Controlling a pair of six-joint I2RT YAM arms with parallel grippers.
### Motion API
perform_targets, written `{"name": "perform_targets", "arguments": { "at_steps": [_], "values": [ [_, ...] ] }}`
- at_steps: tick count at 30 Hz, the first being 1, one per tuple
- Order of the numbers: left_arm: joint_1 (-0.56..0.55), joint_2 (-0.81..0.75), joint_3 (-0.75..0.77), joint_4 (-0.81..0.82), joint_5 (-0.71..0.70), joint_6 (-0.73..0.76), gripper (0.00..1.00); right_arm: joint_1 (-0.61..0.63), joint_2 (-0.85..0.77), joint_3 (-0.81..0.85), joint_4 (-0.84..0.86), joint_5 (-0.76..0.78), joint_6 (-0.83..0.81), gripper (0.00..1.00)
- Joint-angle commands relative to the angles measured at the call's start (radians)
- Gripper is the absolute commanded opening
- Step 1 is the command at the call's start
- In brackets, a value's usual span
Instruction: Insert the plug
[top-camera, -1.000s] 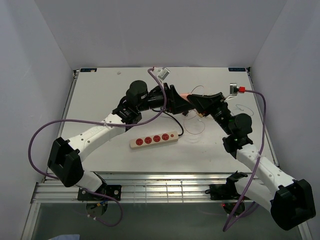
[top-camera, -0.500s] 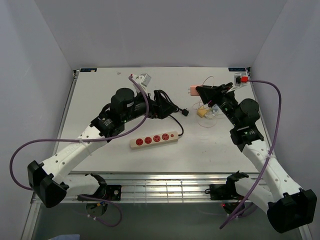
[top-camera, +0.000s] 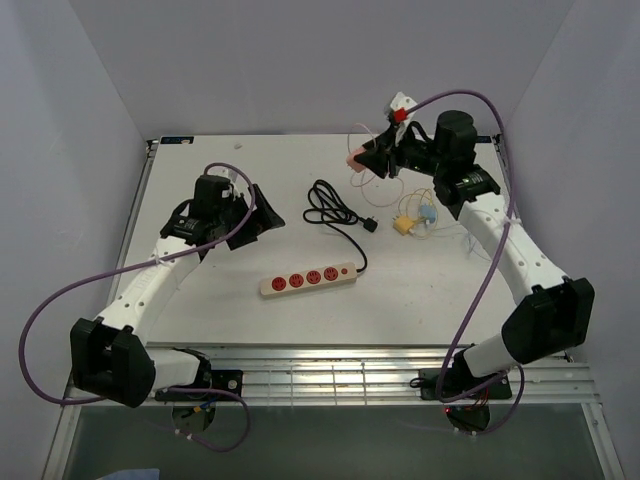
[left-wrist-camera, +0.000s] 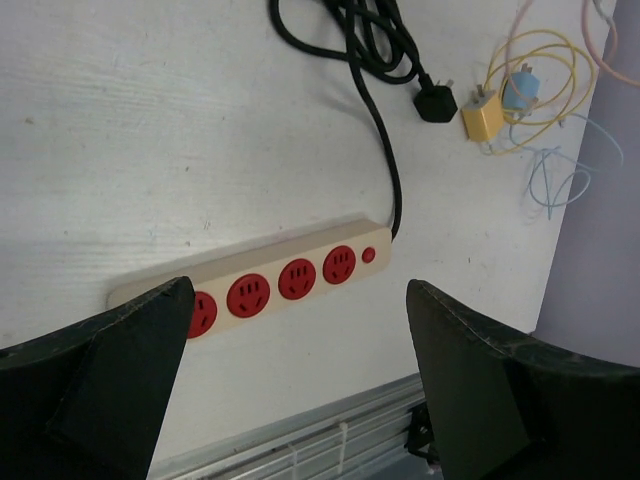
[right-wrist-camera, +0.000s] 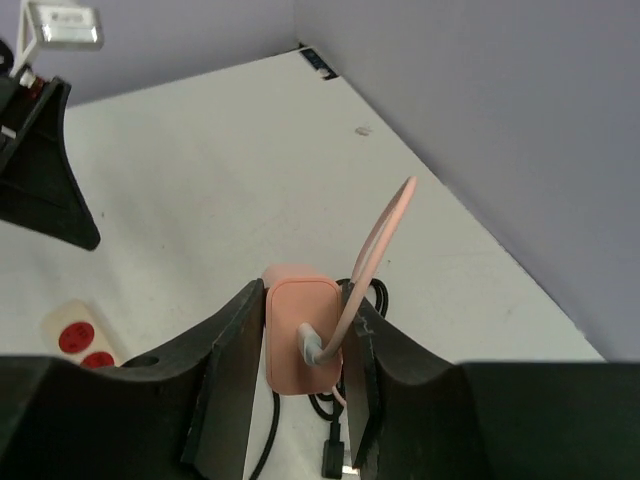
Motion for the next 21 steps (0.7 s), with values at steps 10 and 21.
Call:
{"name": "perform_targets", "arguments": {
  "at_steps": [10, 21],
  "values": [
    [0.104, -0.048, -0.088, -0.162, 0.104, 0.027, 0.98, 0.298, 0.263, 0.214, -0.437, -0.020, -0.509, 0.08],
    [0.112, -0.038, -0.251, -0.130, 0.121, -0.014, 0.77, 0.479, 0.393, 0.188, -0.357, 0.024, -0.489, 0.08]
  ]
}}
